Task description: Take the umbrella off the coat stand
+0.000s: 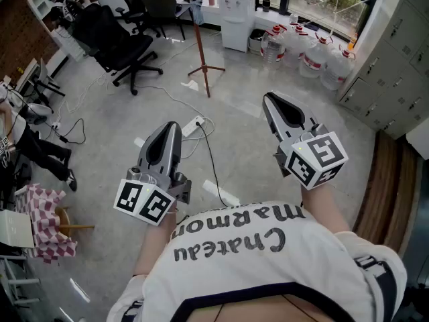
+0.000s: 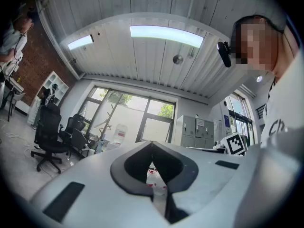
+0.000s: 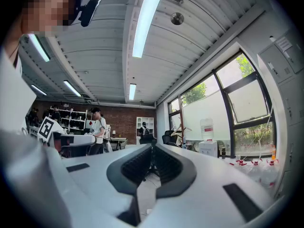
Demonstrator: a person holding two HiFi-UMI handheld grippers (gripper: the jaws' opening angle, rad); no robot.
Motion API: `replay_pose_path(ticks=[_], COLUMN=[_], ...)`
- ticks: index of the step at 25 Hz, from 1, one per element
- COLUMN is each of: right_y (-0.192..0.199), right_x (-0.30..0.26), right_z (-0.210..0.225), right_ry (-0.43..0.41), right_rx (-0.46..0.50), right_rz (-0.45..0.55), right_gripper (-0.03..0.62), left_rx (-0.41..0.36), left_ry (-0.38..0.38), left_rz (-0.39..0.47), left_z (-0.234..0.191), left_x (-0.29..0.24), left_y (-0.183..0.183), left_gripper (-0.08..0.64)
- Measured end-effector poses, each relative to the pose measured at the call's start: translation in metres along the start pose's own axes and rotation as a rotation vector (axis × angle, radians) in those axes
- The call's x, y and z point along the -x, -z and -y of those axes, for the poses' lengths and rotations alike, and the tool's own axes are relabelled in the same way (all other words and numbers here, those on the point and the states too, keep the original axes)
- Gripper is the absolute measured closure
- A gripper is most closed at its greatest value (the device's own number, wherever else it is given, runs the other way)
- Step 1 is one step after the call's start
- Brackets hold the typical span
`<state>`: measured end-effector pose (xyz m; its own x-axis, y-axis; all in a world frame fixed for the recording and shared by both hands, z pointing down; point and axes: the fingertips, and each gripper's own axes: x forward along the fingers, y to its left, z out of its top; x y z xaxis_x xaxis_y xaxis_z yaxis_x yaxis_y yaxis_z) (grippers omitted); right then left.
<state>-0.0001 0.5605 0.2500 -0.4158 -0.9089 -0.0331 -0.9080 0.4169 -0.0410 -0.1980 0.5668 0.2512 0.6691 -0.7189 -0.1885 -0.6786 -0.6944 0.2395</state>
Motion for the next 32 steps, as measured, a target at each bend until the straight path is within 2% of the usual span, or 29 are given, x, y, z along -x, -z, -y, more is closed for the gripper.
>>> replay_pose_path(ticks=[8, 13, 22, 27, 32], right_y=[0.004, 0.012, 0.045, 0.046, 0.053], right_x=[0.001, 0.008, 0.022, 0.022, 0.014], right_z=[0.010, 0.020, 0.048, 0.076, 0.095], right_ry=[-0.008, -0.046, -0.050, -0.005, 0.027], right_rx=[0.009, 0.029, -0.029, -0.089, -0.145], right_rz=[-0.010, -0.028, -0.106, -0.080, -0.061], right_gripper=[0.551, 0.549, 0.549, 0.549, 0.549], left_rx=[0.012, 0.010, 0.055, 0.072, 0.092], left_ry=[-0.017, -0.038, -0.102, -0.052, -0.035], left_rz=[0.012, 0.028, 0.023, 0.005, -0.012], left_z=[0.003, 0.015, 0.029, 0.036, 0.020], left_x=[-0.006, -0.011, -0.011, -0.033, -0.054], left_y=[0.003, 0.011, 0.042, 0.048, 0.056], left_gripper=[0.535, 0.535, 0.537, 0.537, 0.535])
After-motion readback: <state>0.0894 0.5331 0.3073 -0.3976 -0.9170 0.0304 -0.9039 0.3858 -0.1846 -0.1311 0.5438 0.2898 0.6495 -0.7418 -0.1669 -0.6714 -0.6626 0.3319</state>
